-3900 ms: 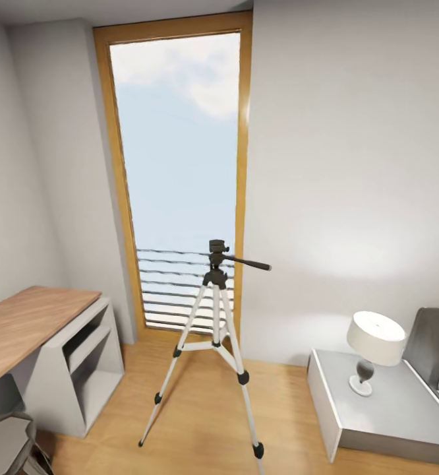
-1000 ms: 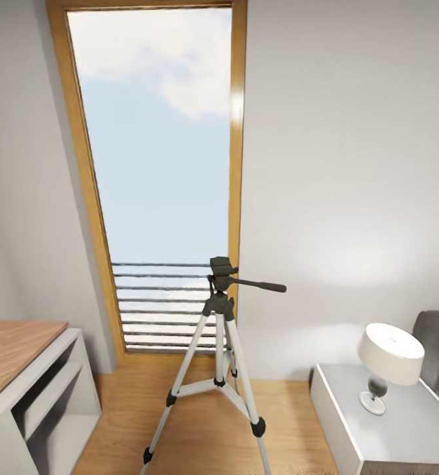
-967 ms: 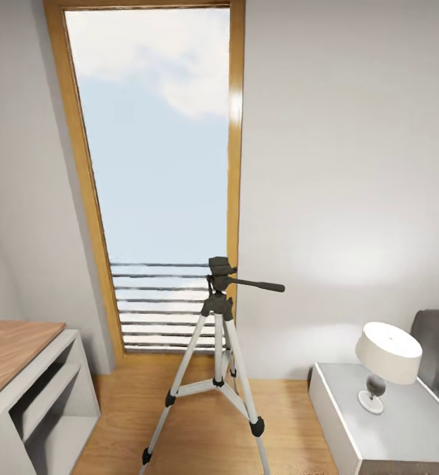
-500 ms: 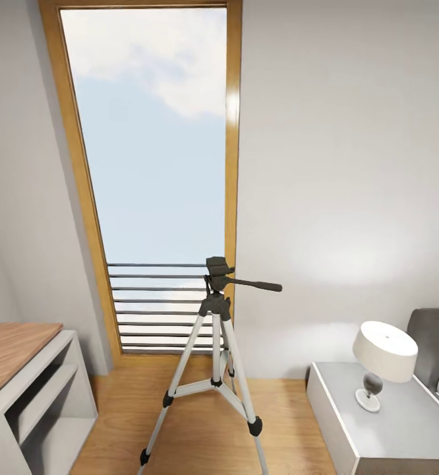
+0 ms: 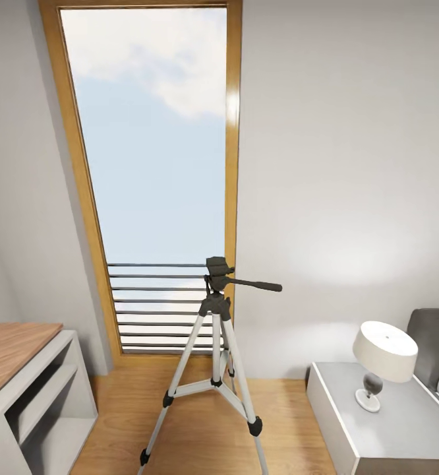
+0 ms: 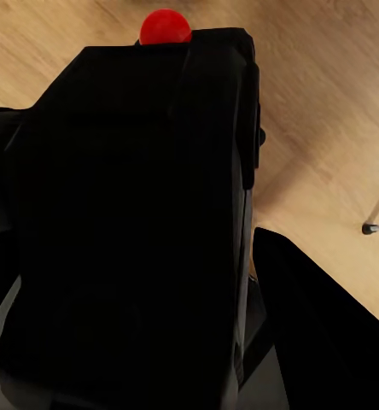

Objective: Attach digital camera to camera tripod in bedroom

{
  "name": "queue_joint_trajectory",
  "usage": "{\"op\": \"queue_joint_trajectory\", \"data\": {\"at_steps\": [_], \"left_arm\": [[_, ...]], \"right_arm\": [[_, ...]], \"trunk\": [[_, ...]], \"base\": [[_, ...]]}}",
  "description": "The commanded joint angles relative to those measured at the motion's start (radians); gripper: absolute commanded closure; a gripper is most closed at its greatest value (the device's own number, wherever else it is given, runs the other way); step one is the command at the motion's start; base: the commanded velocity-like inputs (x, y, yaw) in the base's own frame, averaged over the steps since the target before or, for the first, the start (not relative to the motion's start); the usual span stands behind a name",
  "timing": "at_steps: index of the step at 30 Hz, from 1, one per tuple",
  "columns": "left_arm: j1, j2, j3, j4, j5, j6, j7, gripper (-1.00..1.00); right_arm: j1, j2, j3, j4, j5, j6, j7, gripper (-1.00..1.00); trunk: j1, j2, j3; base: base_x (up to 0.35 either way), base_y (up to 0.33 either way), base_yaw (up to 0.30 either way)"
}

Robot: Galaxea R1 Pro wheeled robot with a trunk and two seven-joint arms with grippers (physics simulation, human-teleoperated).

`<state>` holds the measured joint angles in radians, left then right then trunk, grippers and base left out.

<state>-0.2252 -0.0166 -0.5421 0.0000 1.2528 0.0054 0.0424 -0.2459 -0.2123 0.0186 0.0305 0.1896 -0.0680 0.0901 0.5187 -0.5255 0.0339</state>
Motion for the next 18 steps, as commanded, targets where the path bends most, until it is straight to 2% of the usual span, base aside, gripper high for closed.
{"op": "queue_joint_trajectory", "data": {"at_steps": [1,18], "left_arm": [[0.0,0.0,-0.009,0.0,0.005,0.001,0.004,1.0],[0.0,0.0,-0.009,0.0,0.005,0.0,0.004,1.0]], "right_arm": [[-0.001,0.001,0.001,0.003,0.005,-0.003,0.001,-1.0],[-0.001,-0.005,0.001,0.003,0.005,-0.01,-0.01,-1.0]], "trunk": [[0.0,-0.001,0.0],[0.0,-0.001,0.0]], "base": [[0.0,0.0,0.0],[0.0,0.0,0.0]]}}
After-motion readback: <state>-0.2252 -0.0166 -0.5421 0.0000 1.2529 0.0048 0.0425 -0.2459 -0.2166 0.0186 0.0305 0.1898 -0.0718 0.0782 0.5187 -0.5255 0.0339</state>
